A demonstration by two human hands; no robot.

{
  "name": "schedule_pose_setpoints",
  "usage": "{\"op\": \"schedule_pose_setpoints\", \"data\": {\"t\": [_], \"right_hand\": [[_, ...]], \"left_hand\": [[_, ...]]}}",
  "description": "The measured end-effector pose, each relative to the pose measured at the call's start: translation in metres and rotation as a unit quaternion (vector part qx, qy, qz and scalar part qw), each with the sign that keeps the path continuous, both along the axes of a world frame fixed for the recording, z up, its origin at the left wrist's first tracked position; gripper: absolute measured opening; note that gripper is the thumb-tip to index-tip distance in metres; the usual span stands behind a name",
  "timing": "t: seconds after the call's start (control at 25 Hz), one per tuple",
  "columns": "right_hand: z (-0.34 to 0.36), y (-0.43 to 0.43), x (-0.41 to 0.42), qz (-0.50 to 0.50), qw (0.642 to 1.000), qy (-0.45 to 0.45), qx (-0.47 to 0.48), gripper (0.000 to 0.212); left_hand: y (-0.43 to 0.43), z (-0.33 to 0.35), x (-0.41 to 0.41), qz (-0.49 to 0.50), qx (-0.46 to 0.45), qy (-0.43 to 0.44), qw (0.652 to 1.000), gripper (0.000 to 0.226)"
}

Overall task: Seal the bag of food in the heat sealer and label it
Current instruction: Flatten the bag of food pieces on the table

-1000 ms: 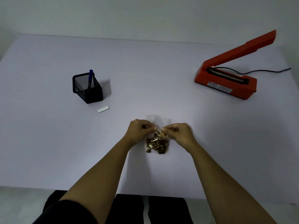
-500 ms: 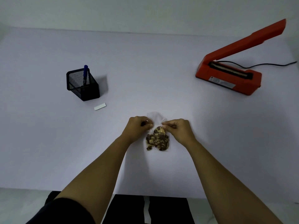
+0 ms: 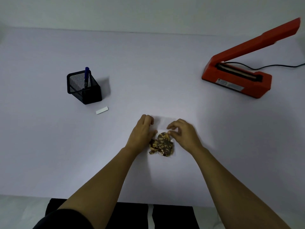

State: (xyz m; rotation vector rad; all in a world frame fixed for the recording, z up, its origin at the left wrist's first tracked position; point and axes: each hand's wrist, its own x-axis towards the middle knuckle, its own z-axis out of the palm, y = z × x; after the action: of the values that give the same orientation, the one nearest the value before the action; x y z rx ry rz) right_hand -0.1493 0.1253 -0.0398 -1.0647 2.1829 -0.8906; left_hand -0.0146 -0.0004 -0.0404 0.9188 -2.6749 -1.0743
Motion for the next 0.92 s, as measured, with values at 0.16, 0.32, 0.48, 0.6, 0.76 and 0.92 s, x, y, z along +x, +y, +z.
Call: {"op": "schedule_pose_setpoints", "data": {"t": [0.16, 0.32, 0.48, 0.6, 0.76, 0.92], "right_hand": [[-0.001, -0.003, -0.003, 0.049, 0.998, 0.044, 0.019, 0.015], [0.007, -0.009, -0.003, 0.070, 0.992, 0.089, 0.048, 0.018], [0.013, -0.013, -0.004, 0.062, 0.988, 0.120, 0.081, 0.019], [0.017, -0.010, -0.003, 0.038, 0.988, 0.116, 0.095, 0.020], [0.018, -0.015, -0.002, 0.026, 0.987, 0.110, 0.117, 0.022], [0.018, -0.023, 0.002, 0.029, 0.982, 0.132, 0.133, 0.018]], "left_hand": [[-0.004, -0.002, 0.001, -0.150, -0.122, 0.042, 0.980, 0.014], [-0.011, -0.007, -0.001, -0.200, -0.168, 0.011, 0.965, 0.023], [-0.011, -0.005, -0.004, -0.215, -0.182, -0.006, 0.960, 0.017], [-0.011, 0.000, -0.003, -0.185, -0.143, -0.012, 0.972, 0.012], [-0.009, 0.006, -0.011, -0.150, -0.101, -0.050, 0.982, 0.018], [-0.008, 0.009, -0.024, -0.129, -0.082, -0.091, 0.984, 0.019]]}}
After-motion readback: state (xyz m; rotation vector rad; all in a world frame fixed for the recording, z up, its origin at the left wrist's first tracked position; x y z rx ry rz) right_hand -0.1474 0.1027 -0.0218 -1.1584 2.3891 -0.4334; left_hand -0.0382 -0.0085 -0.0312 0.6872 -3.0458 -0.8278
